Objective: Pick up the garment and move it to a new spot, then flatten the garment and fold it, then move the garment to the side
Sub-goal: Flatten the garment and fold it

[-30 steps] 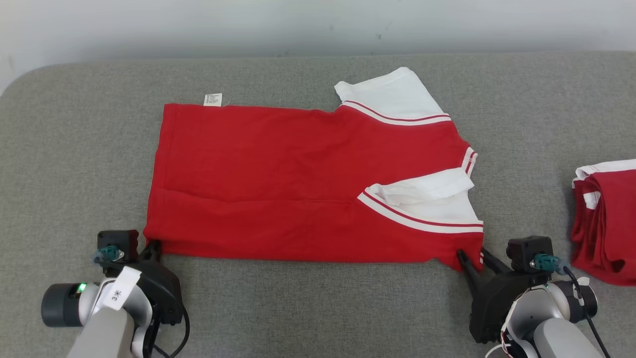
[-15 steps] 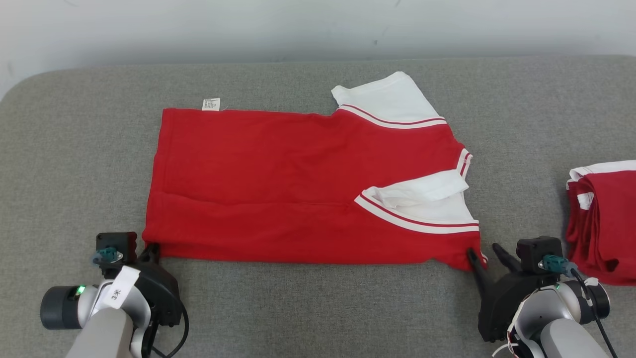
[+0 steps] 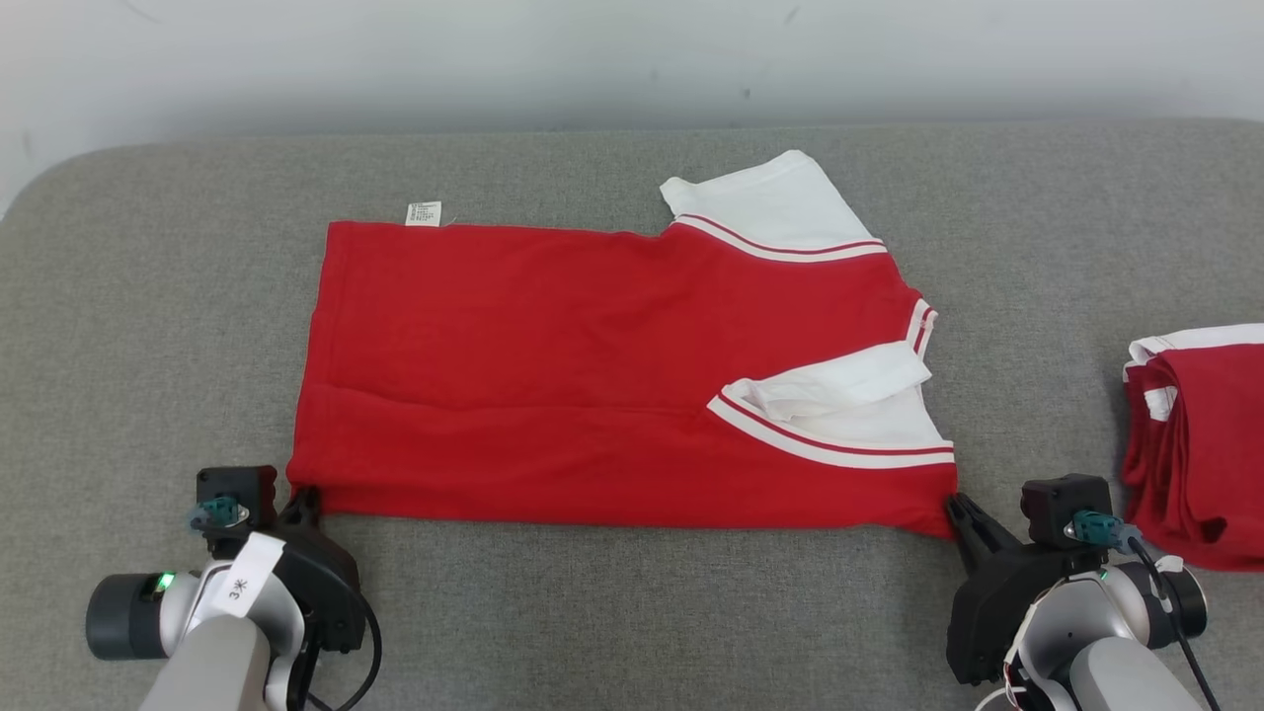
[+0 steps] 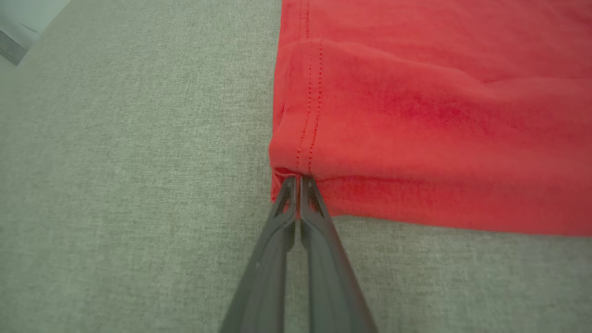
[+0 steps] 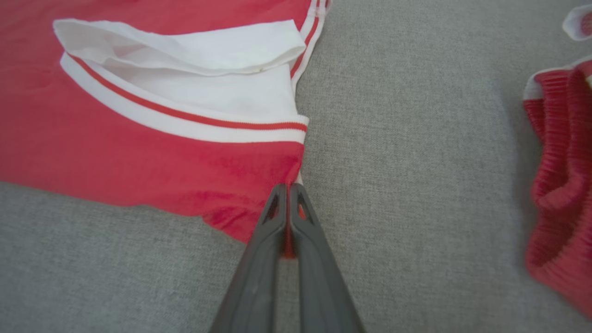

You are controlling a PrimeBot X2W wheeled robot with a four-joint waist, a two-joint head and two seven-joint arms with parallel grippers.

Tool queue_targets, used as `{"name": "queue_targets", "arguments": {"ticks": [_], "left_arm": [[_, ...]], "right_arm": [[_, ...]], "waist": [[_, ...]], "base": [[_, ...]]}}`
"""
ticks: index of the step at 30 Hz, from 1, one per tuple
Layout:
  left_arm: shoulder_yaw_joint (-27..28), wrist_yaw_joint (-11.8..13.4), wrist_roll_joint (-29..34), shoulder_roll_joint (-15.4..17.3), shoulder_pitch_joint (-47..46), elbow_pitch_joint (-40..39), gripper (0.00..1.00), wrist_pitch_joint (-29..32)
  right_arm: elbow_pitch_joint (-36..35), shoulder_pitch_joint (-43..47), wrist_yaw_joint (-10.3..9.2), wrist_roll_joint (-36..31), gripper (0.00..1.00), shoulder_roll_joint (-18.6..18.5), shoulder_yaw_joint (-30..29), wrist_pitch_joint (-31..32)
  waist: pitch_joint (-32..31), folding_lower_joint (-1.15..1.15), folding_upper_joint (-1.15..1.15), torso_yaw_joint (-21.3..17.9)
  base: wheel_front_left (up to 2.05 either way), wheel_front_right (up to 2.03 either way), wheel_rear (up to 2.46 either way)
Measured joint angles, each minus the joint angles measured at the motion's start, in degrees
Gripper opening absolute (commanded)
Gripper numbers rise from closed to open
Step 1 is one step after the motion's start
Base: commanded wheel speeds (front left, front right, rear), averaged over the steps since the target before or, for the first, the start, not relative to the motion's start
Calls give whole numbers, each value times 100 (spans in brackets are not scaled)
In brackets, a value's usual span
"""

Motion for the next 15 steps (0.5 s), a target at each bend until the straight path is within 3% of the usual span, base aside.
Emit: {"name": "queue_targets", "arguments": {"ticks": [5,6,7,8,9,13,15], "left_arm": [[-7,1,0,-12,1,35,0,-34],[-7,1,0,-13,1,40,0,-44],[-9,1,0,-18,2,43,0,-45],[-11,1,0,-24,2,48,0,-49],[-14,1,0,-26,4,54,0,-49],[-22,1,-1,-41,5,81,0,-53],[-23,1,-1,-41,5,105,0,-78]], "right_arm": [[5,15,-1,19,0,42,-35,1],[2,23,-2,20,27,47,-40,2],[1,40,-20,20,61,46,-40,22],[1,74,-26,20,75,45,-35,52],[-7,123,-26,20,80,46,-33,52],[-23,256,-29,43,70,46,-26,99],[-33,258,-42,47,76,46,-29,102]], "waist": [[-46,0,0,4],[-52,0,0,5],[-58,0,0,7],[-65,0,0,8],[-71,0,0,11],[-90,0,0,24],[-98,0,0,27]], "base": [[0,0,0],[0,0,0],[0,0,0],[0,0,0],[0,0,0],[0,0,0],[0,0,0]]}}
